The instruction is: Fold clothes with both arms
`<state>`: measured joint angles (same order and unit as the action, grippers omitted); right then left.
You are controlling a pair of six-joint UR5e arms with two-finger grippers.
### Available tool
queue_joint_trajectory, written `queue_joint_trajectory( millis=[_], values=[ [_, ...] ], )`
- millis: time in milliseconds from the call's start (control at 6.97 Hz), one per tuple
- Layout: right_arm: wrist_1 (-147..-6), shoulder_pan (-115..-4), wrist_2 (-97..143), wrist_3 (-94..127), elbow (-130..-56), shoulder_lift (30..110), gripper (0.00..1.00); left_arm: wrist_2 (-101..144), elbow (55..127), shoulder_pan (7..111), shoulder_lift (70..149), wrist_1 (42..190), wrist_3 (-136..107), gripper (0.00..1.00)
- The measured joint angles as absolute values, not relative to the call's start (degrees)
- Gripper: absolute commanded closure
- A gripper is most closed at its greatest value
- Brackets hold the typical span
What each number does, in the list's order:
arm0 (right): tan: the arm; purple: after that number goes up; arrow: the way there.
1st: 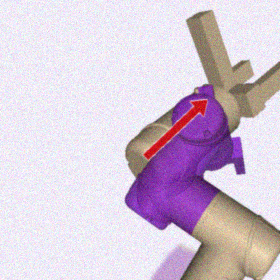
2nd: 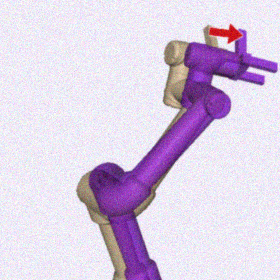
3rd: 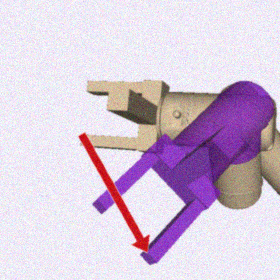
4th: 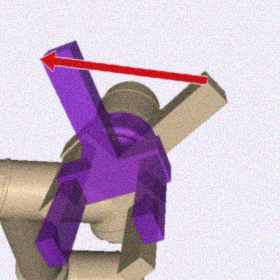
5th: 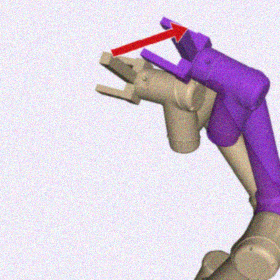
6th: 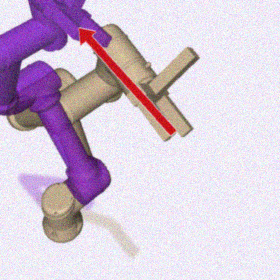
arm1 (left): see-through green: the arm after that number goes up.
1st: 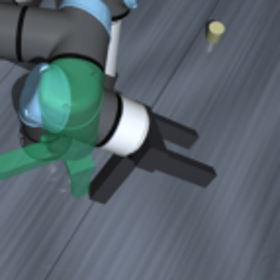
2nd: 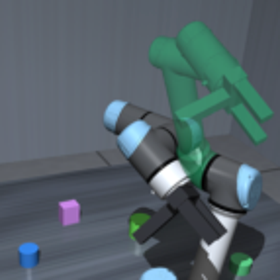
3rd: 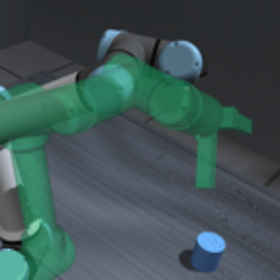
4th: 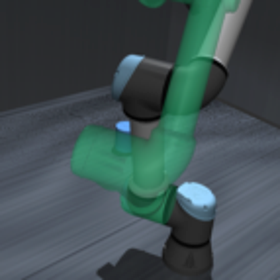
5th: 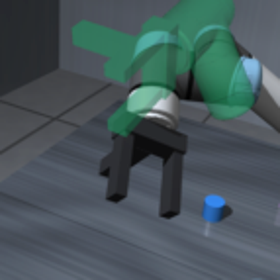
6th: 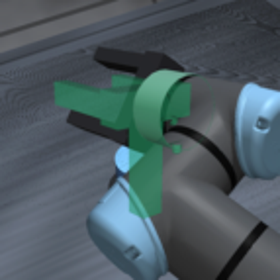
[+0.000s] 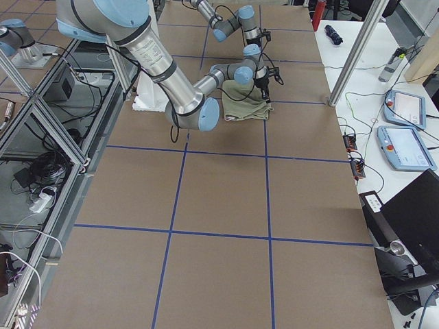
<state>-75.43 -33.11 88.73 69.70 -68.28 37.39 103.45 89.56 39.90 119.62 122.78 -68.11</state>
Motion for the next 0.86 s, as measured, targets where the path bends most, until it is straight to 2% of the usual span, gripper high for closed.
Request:
queue_joint_trajectory(
  millis=[574, 717, 861],
  values=[
    [-76.02, -35.50, 87.82, 69.66, -68.69, 40.33, 1.00, 103.45, 89.63, 39.90, 119.62, 122.78, -68.14, 0.00],
    [-76.02, -35.58, 87.09, 69.61, -68.74, 41.02, 0.09, 103.45, 89.60, 39.90, 119.62, 122.78, -68.12, 0.00],
    [-75.99, -35.52, 86.70, 69.42, -68.78, 41.33, 0.00, 103.43, 89.55, 39.90, 119.62, 122.78, -68.10, 0.00]
  ],
)
